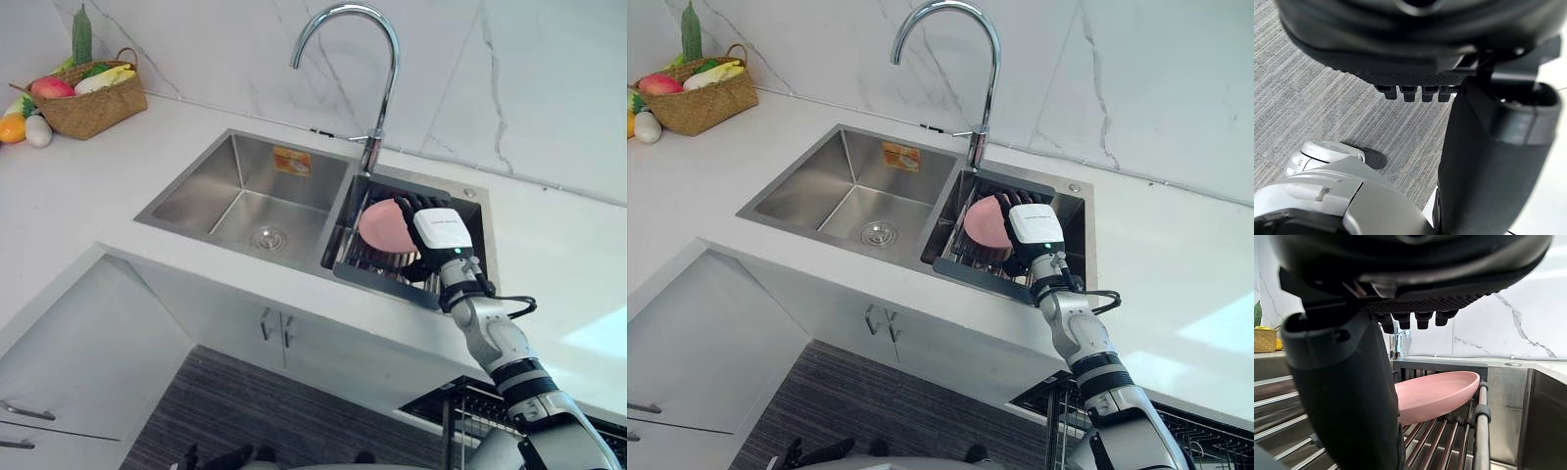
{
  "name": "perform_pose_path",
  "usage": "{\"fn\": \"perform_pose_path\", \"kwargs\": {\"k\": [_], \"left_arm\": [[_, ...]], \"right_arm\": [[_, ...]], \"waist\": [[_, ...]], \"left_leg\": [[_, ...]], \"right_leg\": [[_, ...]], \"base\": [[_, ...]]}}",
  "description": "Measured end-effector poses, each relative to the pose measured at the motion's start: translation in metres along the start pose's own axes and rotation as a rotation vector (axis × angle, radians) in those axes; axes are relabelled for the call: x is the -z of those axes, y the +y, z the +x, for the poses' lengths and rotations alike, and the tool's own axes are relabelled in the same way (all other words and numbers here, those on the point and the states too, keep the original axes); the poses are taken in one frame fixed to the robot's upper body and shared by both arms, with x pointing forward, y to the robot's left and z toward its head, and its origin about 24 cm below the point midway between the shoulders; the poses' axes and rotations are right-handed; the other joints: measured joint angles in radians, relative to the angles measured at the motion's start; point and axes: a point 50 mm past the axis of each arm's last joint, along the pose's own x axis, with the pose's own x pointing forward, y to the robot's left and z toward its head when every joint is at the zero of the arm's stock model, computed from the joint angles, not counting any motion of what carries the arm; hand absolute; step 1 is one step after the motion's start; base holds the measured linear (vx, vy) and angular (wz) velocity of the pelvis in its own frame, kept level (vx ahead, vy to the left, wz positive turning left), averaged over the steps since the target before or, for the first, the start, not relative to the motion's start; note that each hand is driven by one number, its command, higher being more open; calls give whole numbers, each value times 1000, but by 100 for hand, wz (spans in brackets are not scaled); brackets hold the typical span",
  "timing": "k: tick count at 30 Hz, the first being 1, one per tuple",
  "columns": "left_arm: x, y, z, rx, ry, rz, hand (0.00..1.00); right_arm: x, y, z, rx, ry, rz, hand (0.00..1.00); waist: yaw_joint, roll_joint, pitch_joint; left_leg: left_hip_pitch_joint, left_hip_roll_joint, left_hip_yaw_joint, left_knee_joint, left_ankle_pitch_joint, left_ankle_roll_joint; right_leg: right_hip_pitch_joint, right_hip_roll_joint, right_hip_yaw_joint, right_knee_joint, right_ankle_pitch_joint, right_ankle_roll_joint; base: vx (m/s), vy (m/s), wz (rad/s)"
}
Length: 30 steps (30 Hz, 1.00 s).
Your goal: Walk over to the sink, pick up the cup, carry it to the dishwasher, place the cup inside the dishwasher, then close the dishwasher door
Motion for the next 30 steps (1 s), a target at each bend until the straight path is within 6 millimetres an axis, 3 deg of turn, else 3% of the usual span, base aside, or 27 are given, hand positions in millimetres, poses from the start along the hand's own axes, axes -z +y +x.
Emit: {"fn": "perform_pose_path", "kwargs": {"k": [27, 28, 30], "left_arm": [[-5, -3, 0, 15, -15, 25, 100], [-5, -3, 0, 16, -16, 25, 100], [-6, -3, 0, 16, -15, 25, 100]], "right_arm": [[11, 7, 19, -147, 53, -98, 100], [11, 6, 19, -147, 53, -98, 0], [10, 6, 19, -146, 52, -98, 0]], "waist": [[13, 3, 10], [15, 3, 12], [16, 3, 14]], "left_leg": [[-7, -11, -26, 0, 4, 1], [-7, -11, -27, 0, 4, 1], [-7, -11, -28, 0, 5, 1]], "right_leg": [[9, -10, -26, 0, 0, 4], [9, -11, -27, 0, 0, 4], [10, -11, -28, 0, -1, 4]], "base": [[0, 5, 2], [0, 0, 0], [0, 0, 0]]}}
